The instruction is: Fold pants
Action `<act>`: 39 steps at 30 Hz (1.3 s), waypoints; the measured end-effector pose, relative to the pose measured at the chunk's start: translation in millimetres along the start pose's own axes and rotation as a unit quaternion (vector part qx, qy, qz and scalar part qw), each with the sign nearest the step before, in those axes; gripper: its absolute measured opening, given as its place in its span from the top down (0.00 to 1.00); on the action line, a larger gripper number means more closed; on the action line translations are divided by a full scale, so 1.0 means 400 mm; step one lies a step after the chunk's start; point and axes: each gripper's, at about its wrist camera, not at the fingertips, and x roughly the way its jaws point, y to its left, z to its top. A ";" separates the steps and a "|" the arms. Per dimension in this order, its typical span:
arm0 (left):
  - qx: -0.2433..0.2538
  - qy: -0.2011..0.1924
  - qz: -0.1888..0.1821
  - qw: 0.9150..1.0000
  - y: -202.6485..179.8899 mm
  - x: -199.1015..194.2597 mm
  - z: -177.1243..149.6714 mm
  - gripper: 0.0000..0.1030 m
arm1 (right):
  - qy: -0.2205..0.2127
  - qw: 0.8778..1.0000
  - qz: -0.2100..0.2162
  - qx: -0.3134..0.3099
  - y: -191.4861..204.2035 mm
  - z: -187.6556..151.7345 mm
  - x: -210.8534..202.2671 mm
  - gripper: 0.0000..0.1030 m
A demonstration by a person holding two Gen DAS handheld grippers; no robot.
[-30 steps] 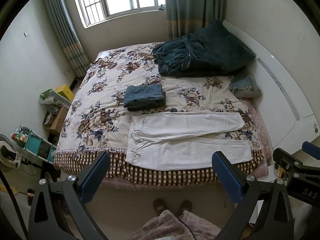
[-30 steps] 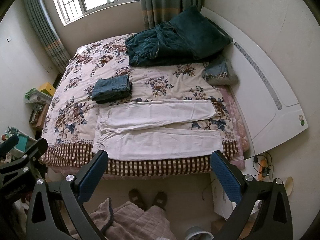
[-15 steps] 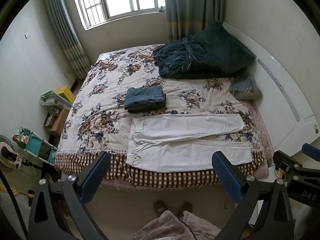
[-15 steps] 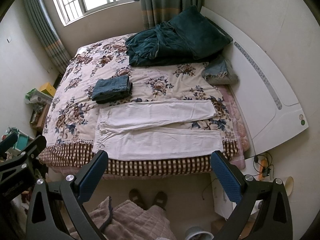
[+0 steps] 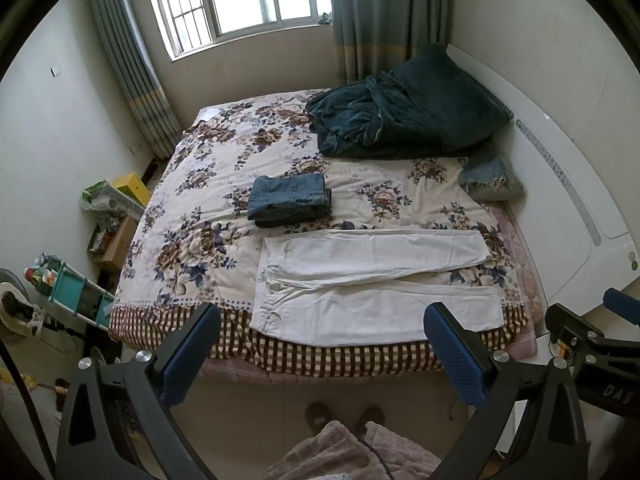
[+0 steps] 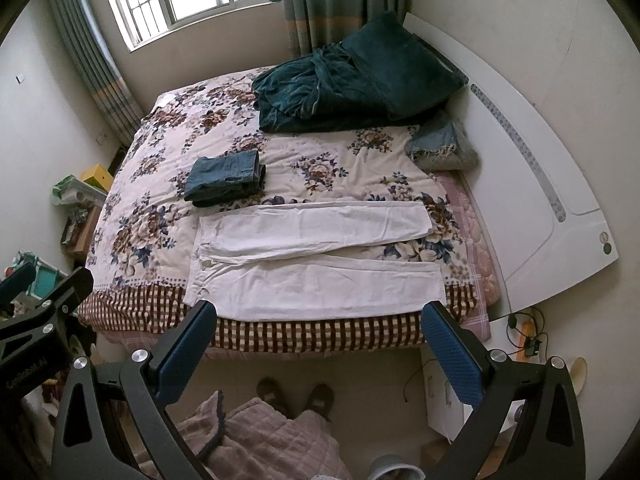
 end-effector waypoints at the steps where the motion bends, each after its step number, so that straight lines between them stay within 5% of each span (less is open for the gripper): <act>1: 0.000 -0.001 0.003 1.000 -0.004 0.005 0.000 0.00 | 0.001 1.000 0.000 0.001 0.004 0.004 -0.001 0.00; 9: -0.017 -0.001 0.023 1.000 -0.037 0.088 -0.011 0.00 | 0.003 1.000 -0.013 0.024 -0.055 0.009 0.087 0.00; 19: -0.034 0.021 0.048 0.998 -0.066 0.286 0.010 0.00 | 0.023 0.997 -0.040 0.062 -0.146 0.080 0.375 0.00; 31: -0.003 0.093 0.025 0.995 -0.047 0.696 0.142 0.00 | 0.067 0.984 -0.119 0.115 -0.136 0.244 0.863 0.00; 39: 0.027 0.145 0.009 0.989 -0.060 1.046 0.253 0.00 | 0.089 0.976 -0.134 0.144 -0.108 0.348 1.196 0.00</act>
